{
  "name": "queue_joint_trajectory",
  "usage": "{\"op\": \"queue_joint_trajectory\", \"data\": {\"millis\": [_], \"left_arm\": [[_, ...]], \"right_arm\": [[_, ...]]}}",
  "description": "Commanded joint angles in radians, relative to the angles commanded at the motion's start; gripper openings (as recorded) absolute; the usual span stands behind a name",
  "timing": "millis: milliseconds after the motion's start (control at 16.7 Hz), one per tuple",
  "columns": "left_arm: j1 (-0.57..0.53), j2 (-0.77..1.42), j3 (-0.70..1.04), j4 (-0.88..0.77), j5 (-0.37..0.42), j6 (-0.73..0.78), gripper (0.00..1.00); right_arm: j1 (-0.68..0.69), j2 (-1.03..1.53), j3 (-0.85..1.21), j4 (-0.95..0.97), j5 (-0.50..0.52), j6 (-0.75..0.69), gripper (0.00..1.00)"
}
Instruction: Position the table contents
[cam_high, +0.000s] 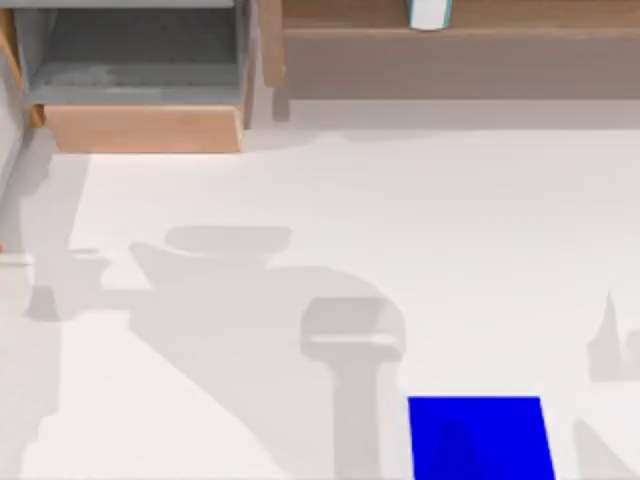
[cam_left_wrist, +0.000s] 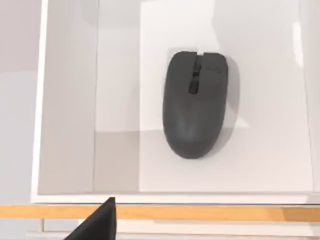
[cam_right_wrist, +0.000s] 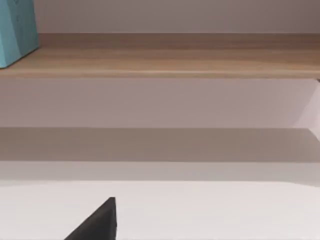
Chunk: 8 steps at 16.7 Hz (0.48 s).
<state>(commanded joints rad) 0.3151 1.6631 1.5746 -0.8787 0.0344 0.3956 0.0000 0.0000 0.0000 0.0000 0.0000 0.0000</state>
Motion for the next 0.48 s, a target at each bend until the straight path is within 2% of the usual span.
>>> {"op": "queue_joint_trajectory", "data": {"millis": [240,480], "left_arm": [[0.031,0.437,0.386,-0.211,0.009,0.046,1.00],[0.036,0.764,0.692,-0.372,0.017,0.071,1.00]], "right_arm": [[0.000,0.000,0.000,0.000,0.000,0.000,1.00],[0.000,0.000,0.000,0.000,0.000,0.000,1.00]]}}
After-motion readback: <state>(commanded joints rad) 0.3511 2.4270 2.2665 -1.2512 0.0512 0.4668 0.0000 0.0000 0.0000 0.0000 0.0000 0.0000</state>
